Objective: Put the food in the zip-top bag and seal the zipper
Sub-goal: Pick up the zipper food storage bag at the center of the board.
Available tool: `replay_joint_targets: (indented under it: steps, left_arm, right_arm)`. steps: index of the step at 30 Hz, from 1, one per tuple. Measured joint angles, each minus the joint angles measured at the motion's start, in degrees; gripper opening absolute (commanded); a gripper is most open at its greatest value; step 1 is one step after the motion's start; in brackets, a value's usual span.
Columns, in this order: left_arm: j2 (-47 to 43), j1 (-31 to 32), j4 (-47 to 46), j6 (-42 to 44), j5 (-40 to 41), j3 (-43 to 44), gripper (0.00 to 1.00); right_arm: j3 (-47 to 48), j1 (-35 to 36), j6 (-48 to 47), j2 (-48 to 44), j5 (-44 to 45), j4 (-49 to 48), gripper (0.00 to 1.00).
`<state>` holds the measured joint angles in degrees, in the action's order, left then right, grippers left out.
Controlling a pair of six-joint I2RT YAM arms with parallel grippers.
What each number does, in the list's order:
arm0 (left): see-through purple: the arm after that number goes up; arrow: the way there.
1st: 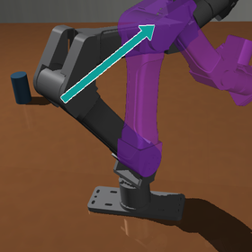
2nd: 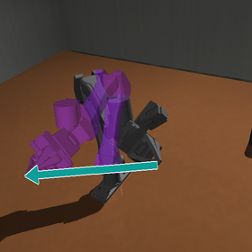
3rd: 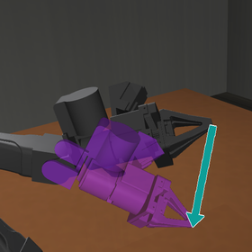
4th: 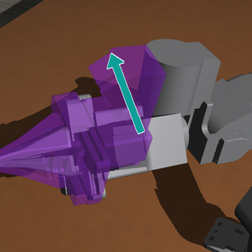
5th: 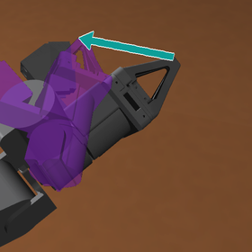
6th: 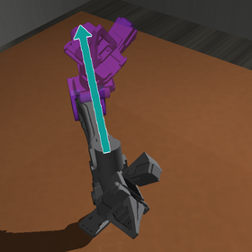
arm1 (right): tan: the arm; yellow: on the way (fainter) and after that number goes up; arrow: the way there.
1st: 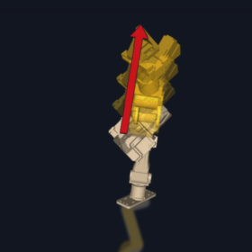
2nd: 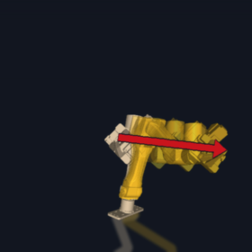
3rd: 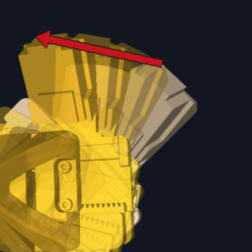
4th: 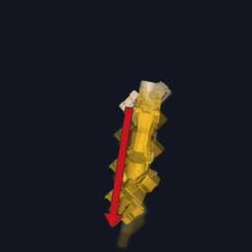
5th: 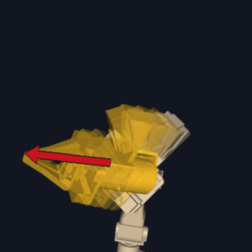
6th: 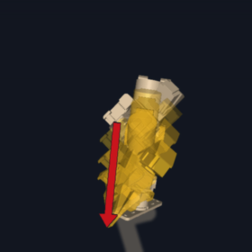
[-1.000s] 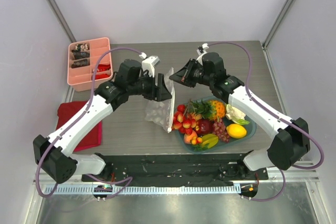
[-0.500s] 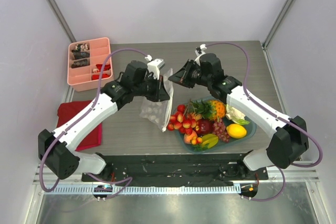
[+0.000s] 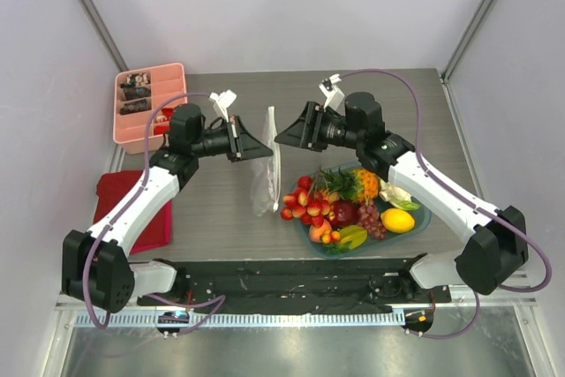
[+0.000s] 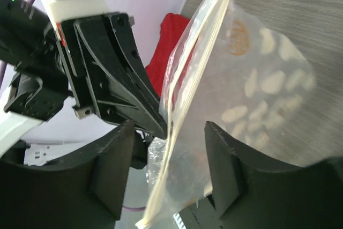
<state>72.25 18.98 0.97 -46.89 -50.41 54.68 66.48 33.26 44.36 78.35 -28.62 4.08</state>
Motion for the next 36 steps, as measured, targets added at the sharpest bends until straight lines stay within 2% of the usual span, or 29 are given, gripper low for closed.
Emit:
replay_joint_targets:
  steps: [1, 4, 6, 10, 15, 18, 26, 29, 30, 32, 36]
  left_arm:
    - [0.0, -0.1, -2.0, -1.6, -1.2, -0.2, 0.0]
    - [-0.6, -0.3, -7.2, -5.1, -3.7, -0.2, 0.0]
    - [-1.0, -0.3, -9.6, -6.5, -4.6, -0.2, 0.0]
    - [-1.2, -0.4, -11.8, -8.0, -5.2, -0.7, 0.0]
    - [-1.2, -0.8, -12.4, -8.5, -5.4, -1.3, 0.0]
    - [-1.2, -1.8, -12.4, -8.5, -6.1, -1.4, 0.0]
    - [-1.7, -7.0, -9.2, -6.0, -7.9, -1.3, 0.01]
    - [-2.7, -7.6, -1.6, -0.2, -7.0, -0.5, 0.14]
    - [-2.9, -7.6, 2.8, 2.7, -5.3, 0.3, 0.28]
    - [-3.1, -7.6, 11.5, 8.6, 0.2, 2.8, 0.4]
    - [-3.5, -7.0, 24.3, 16.5, 11.1, 8.9, 0.55]
  right_arm:
    - [-0.7, 0.0, -0.2, -0.6, -0.7, -0.6, 0.5]
    - [-1.7, 0.0, -0.8, -1.0, -2.4, -2.1, 0.42]
    - [-2.3, 0.0, -0.9, -1.0, -3.3, -2.7, 0.41]
    - [-2.8, 0.0, -0.7, -1.0, -5.1, -5.2, 0.23]
    - [-3.7, 0.0, -0.2, -1.0, -6.4, -7.3, 0.13]
    - [-3.7, 0.0, -0.7, -1.0, -6.6, -7.1, 0.01]
    - [-3.7, -0.4, -5.4, -1.3, -4.4, -0.7, 0.01]
    - [-3.3, -0.4, -8.3, -1.3, -0.4, 3.6, 0.01]
    - [-3.0, -0.4, -9.0, -1.3, 1.1, 5.1, 0.01]
    - [-2.4, -0.4, -9.7, -1.3, 2.7, 6.5, 0.01]
    - [-1.3, -0.2, -9.9, -1.3, 3.7, 6.8, 0.01]
